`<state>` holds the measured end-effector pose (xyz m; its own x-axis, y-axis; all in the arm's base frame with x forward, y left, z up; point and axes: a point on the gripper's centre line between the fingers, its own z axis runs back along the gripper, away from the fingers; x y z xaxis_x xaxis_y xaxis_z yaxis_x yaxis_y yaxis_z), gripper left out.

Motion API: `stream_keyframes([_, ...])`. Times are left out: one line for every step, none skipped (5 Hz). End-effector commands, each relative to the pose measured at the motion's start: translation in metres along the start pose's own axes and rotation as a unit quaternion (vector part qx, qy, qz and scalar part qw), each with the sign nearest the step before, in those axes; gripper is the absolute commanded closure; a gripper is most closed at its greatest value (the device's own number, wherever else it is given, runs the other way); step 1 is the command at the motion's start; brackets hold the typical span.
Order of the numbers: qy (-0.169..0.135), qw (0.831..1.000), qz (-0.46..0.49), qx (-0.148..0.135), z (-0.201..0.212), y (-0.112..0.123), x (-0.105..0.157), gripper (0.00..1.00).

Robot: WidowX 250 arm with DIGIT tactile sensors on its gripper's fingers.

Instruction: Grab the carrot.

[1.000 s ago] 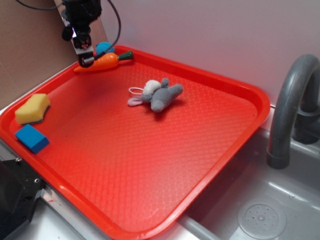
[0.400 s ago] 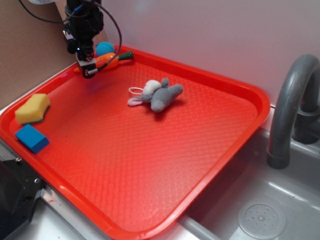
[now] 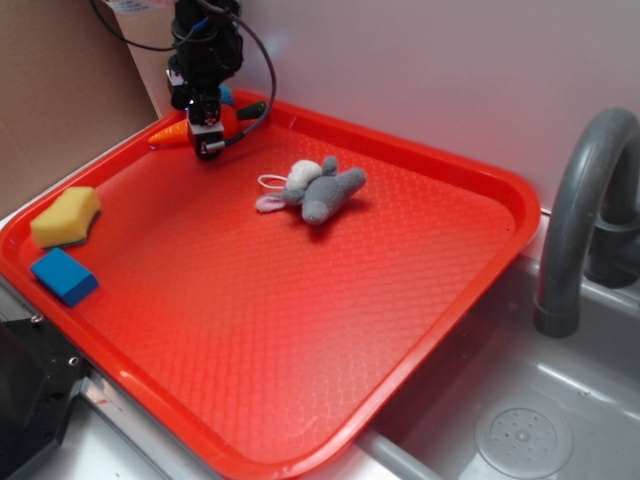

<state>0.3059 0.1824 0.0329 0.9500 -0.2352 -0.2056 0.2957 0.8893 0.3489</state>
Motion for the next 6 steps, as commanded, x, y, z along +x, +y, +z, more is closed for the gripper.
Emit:
stream_keyframes([-0.004,1.0,-0.018,-0.004,-0.013,0.014,0.0,1.0])
stream_keyframes([-0.01,1.0,-0.018,0.001,-0.006,0.009,-0.005,1.0])
stream_keyframes([-0.011,1.0,-0.016,0.008,-0.002,0.008,-0.007,1.0])
stream_keyframes([-0.013,1.0,0.0,0.007,0.008,0.005,-0.009,1.0])
stream_keyframes([-0.039,0.994,0.1,-0.025,0.064,-0.009,-0.023,1.0])
stream_keyframes([-0.082,0.985,0.147,-0.043,0.118,-0.014,-0.035,1.0])
